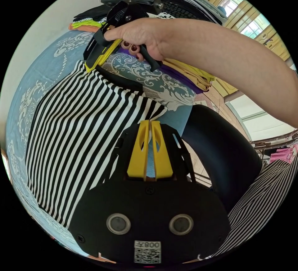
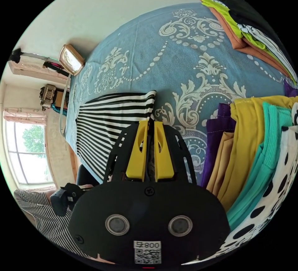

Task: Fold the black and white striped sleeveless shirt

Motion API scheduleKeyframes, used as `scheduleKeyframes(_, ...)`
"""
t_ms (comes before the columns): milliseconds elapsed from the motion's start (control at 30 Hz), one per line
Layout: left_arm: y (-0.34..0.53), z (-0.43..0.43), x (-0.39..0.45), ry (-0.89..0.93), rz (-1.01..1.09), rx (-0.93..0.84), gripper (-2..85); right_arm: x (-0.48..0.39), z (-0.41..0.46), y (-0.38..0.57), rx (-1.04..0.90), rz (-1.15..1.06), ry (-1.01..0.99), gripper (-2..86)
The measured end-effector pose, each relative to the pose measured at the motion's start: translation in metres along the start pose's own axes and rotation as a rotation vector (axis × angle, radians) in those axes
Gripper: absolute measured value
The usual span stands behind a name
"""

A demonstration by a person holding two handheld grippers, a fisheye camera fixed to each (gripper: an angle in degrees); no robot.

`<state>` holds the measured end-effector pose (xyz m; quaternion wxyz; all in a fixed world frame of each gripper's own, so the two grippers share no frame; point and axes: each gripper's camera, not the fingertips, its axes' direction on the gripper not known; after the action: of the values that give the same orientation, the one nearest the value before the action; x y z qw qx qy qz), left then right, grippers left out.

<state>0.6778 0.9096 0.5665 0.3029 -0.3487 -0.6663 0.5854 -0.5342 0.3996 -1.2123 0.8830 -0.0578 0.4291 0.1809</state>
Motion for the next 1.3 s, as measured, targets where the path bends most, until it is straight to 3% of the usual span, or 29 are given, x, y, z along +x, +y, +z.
scheduleKeyframes(333,0.125,-0.066,-0.059,0.107,-0.213,0.296,1.1,-0.069,-0.068,-0.022,0.118,-0.039,-0.27,2.5)
scheduleKeyframes(700,0.423,-0.109,-0.166,0.244,-0.769,0.678,1.0,-0.264,-0.055,-0.084,0.111,-0.2,-0.446,2.3)
scheduleKeyframes(900,0.557,-0.066,-0.203,0.352,-1.054,0.79,1.0,-0.375,0.004,-0.119,-0.018,-0.276,-0.363,2.3)
scheduleKeyframes(1300,0.697,-0.004,-0.241,0.457,-1.264,0.82,0.8,-0.502,0.079,-0.166,-0.199,-0.282,-0.244,2.4)
